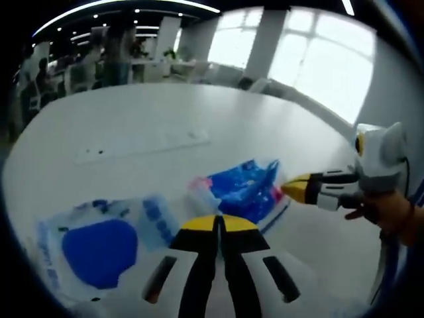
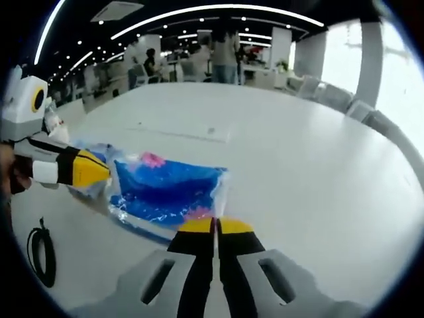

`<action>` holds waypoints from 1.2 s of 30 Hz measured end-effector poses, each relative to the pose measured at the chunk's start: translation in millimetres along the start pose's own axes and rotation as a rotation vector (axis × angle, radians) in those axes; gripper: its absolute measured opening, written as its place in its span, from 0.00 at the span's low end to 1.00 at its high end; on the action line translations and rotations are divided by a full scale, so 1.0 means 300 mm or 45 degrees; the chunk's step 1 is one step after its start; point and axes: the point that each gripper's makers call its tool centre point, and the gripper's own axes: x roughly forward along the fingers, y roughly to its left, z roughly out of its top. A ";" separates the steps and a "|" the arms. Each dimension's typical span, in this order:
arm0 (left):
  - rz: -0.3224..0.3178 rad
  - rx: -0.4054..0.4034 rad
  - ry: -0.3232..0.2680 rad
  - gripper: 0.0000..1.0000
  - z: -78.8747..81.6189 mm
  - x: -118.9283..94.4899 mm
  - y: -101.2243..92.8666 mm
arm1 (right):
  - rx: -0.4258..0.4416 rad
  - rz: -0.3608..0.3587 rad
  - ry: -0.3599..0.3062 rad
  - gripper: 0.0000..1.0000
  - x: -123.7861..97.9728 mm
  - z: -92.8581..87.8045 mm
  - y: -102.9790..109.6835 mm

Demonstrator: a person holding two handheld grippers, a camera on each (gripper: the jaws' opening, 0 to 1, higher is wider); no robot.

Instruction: Arrange the tabletop items into an orderly group along one side of the table until the central work area is clear of visible clutter.

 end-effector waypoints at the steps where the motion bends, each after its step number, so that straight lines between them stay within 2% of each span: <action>1: -0.001 -0.003 0.001 0.00 -0.001 0.002 0.000 | 0.001 -0.002 0.002 0.01 0.003 -0.002 -0.002; 11: 0.036 0.000 0.033 0.00 -0.028 0.016 0.018 | 0.015 -0.013 0.042 0.02 0.015 -0.028 -0.002; 22: 0.052 0.037 0.026 0.00 -0.013 0.010 0.033 | 0.027 -0.022 0.066 0.04 0.006 -0.041 0.005; 25: 0.064 0.049 0.044 0.01 -0.022 0.005 0.039 | 0.039 -0.040 0.066 0.12 0.000 -0.042 -0.002; 27: 0.073 0.070 0.051 0.05 -0.023 -0.004 0.039 | 0.066 -0.053 0.057 0.19 -0.011 -0.034 -0.006; 32: 0.058 0.120 0.019 0.14 0.021 -0.041 0.027 | 0.097 -0.060 0.000 0.28 -0.046 0.011 -0.009; 36: 0.048 0.115 0.004 0.22 0.049 -0.077 0.024 | 0.158 -0.029 -0.032 0.40 -0.076 0.040 0.010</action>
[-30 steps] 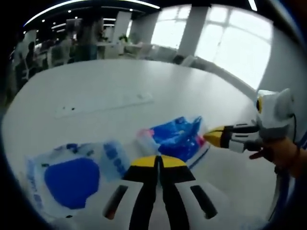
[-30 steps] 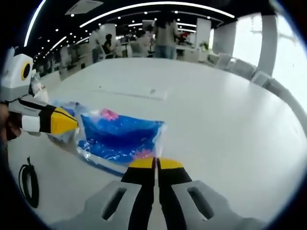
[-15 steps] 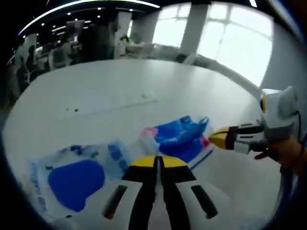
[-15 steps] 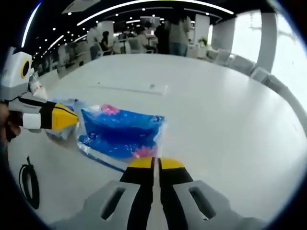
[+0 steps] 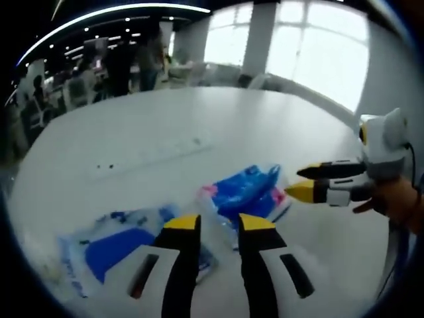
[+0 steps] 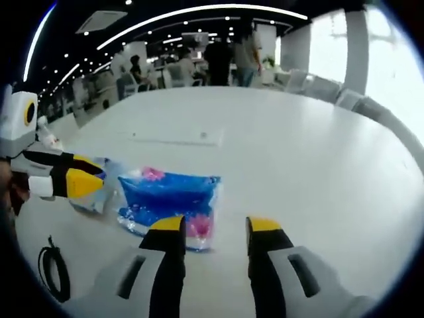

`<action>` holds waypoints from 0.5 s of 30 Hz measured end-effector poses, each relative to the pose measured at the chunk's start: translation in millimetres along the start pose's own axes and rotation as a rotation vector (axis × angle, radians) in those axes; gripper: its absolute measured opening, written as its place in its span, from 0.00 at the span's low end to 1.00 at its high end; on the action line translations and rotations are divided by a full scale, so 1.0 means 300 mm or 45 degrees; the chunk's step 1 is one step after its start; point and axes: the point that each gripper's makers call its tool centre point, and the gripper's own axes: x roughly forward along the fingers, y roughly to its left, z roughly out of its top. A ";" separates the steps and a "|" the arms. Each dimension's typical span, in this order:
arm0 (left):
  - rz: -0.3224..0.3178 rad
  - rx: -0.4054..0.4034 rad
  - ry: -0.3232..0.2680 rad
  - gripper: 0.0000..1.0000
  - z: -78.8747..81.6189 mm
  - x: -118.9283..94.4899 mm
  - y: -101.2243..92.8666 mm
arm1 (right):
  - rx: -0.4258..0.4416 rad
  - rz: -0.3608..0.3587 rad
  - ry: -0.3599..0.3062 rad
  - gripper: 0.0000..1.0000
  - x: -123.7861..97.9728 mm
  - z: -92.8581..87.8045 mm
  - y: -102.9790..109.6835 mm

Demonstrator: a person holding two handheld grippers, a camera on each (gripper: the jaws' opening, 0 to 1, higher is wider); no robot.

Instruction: Arrange the tabletop items into an orderly group along one side of the table until the central work area is clear of visible clutter.

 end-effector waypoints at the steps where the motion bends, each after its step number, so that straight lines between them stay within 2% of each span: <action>1: 0.000 0.001 -0.003 0.24 0.005 -0.010 0.000 | 0.010 0.012 -0.004 0.42 -0.007 0.004 0.008; 4: 0.005 0.038 -0.022 0.25 0.024 -0.046 0.001 | 0.033 0.035 -0.007 0.49 -0.030 0.011 0.027; 7: 0.002 0.061 -0.036 0.32 0.040 -0.093 0.005 | 0.041 0.040 -0.011 0.57 -0.067 0.021 0.045; 12: -0.031 0.056 -0.090 0.44 0.071 -0.181 -0.011 | 0.046 0.106 -0.053 0.66 -0.128 0.046 0.107; 15: -0.050 0.082 -0.072 0.50 0.054 -0.243 -0.015 | 0.027 0.151 -0.083 0.71 -0.162 0.060 0.155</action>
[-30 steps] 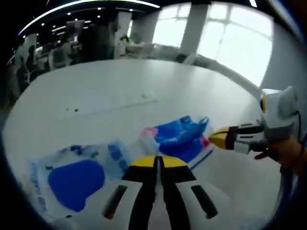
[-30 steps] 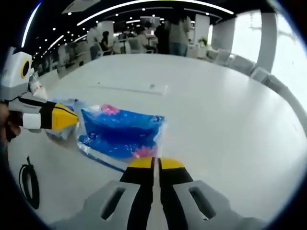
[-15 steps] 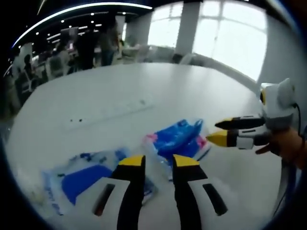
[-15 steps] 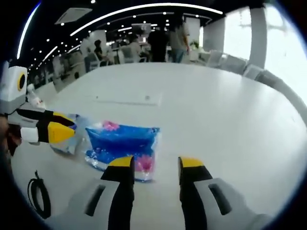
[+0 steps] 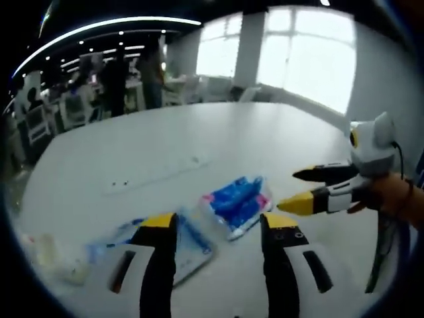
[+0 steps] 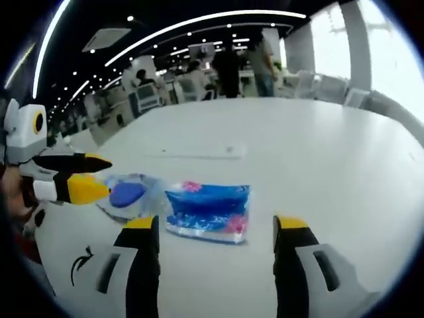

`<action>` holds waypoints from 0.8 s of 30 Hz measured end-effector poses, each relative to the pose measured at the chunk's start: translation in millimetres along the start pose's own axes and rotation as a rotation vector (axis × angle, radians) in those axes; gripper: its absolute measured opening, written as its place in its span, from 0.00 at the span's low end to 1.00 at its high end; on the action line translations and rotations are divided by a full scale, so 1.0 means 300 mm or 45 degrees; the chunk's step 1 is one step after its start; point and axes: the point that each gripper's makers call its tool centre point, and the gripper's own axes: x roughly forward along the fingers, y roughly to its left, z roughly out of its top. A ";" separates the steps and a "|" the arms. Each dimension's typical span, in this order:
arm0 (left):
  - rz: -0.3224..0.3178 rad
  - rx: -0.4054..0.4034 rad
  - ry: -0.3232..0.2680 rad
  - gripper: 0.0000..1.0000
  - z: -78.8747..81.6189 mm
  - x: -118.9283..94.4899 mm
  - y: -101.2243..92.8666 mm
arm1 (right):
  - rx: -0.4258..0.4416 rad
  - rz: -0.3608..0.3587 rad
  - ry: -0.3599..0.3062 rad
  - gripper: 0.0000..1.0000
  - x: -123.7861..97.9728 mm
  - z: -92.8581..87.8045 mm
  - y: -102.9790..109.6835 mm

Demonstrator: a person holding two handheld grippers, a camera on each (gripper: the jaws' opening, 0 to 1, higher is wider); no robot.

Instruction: Arrange the tabletop items into an orderly group along one side of the table until the central work area is clear of visible clutter.

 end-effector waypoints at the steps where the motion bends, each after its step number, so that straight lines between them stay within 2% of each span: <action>1: 0.001 0.003 0.004 0.52 -0.006 -0.018 0.003 | -0.011 0.023 -0.010 0.73 -0.010 0.005 0.024; 7: 0.010 -0.011 -0.017 0.60 -0.038 -0.162 0.041 | -0.049 0.140 -0.029 0.81 -0.049 0.006 0.148; 14: -0.002 -0.013 -0.037 0.72 -0.065 -0.275 0.037 | -0.113 0.264 -0.011 0.88 -0.091 -0.021 0.289; 24: -0.043 0.014 -0.044 0.90 -0.123 -0.400 0.002 | -0.151 0.369 0.035 0.94 -0.144 -0.094 0.410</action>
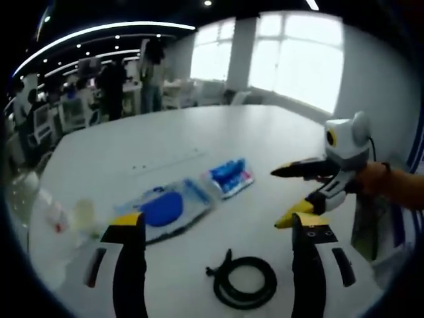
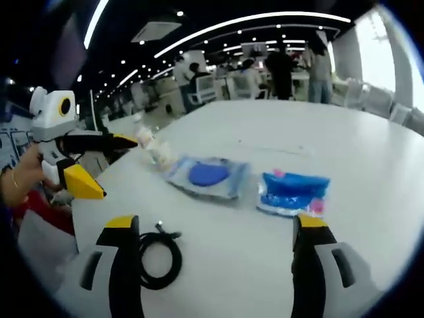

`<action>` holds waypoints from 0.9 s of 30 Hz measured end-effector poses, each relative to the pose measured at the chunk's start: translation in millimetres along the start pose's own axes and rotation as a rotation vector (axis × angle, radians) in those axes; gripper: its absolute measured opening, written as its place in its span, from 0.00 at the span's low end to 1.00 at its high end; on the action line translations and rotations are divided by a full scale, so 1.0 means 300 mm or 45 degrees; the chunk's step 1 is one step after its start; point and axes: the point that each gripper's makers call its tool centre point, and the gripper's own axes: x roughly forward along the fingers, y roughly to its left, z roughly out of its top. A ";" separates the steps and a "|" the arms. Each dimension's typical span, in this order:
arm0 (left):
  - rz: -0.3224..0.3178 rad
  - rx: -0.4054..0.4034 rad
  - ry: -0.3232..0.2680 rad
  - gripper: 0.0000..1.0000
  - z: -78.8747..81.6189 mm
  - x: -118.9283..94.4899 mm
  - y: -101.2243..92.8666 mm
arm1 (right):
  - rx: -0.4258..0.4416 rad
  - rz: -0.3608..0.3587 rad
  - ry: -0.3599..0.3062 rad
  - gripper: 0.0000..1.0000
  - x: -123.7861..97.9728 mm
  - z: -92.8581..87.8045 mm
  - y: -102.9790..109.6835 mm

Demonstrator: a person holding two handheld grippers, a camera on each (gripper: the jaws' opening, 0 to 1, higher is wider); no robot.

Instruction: Arrange the tabletop items into an orderly group along one side of the table until the central work area is clear of visible clutter.

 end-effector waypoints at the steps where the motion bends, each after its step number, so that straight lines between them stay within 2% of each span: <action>1: -0.011 0.010 -0.009 0.93 -0.005 -0.019 -0.012 | -0.002 0.008 0.002 0.94 -0.003 -0.007 0.014; 5: -0.033 0.016 -0.007 0.97 -0.031 -0.080 -0.037 | 0.045 0.055 -0.006 0.94 -0.017 -0.021 0.069; 6: -0.040 0.011 -0.029 0.98 -0.033 -0.098 -0.041 | 0.043 0.057 -0.005 0.94 -0.022 -0.028 0.086; 16: -0.067 0.013 -0.042 0.99 -0.088 -0.206 -0.051 | 0.055 0.078 0.036 0.94 -0.021 -0.106 0.177; 27: -0.010 0.075 -0.033 0.99 -0.156 -0.317 -0.046 | 0.069 0.117 0.070 0.91 0.018 -0.156 0.292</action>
